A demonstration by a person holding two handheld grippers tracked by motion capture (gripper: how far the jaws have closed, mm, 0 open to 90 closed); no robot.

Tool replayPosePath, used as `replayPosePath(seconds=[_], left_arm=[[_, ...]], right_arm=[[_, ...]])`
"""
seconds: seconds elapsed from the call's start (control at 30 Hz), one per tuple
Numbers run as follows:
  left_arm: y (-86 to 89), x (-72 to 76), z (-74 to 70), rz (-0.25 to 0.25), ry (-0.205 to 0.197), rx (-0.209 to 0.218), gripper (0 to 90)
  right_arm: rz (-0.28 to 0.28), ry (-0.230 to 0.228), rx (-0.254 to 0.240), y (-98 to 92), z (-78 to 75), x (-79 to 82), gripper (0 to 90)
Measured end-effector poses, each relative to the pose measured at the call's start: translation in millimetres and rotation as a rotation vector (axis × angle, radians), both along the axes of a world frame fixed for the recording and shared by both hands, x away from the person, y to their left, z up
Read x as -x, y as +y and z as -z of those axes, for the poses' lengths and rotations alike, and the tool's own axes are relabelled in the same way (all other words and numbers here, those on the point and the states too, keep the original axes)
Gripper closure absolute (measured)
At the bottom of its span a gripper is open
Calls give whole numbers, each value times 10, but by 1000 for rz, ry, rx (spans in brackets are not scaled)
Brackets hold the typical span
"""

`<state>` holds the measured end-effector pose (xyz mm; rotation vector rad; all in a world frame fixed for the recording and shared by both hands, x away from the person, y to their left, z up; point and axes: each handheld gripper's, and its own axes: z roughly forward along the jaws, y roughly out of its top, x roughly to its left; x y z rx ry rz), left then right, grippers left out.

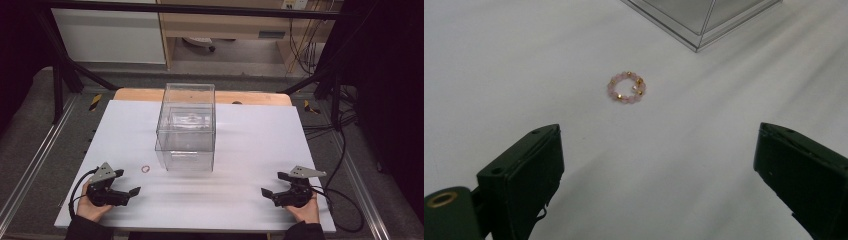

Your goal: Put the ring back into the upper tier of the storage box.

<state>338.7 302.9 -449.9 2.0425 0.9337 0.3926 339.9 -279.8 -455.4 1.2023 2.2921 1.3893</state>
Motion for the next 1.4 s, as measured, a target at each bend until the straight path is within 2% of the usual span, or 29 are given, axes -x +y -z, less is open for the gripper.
replayPosePath(seconds=[0.5,0.67,1.4], left_arm=[[1,-1,-16,-7,14,16,56],[-19,-9,-35,-14,19,9,54],[-43,-83,-239,-40,7,-4,57]], right_arm=[[-4,-2,10,0,8,-1,5],[-6,-3,11,2,10,-1,5],[-5,-6,25,4,15,-2,5]])
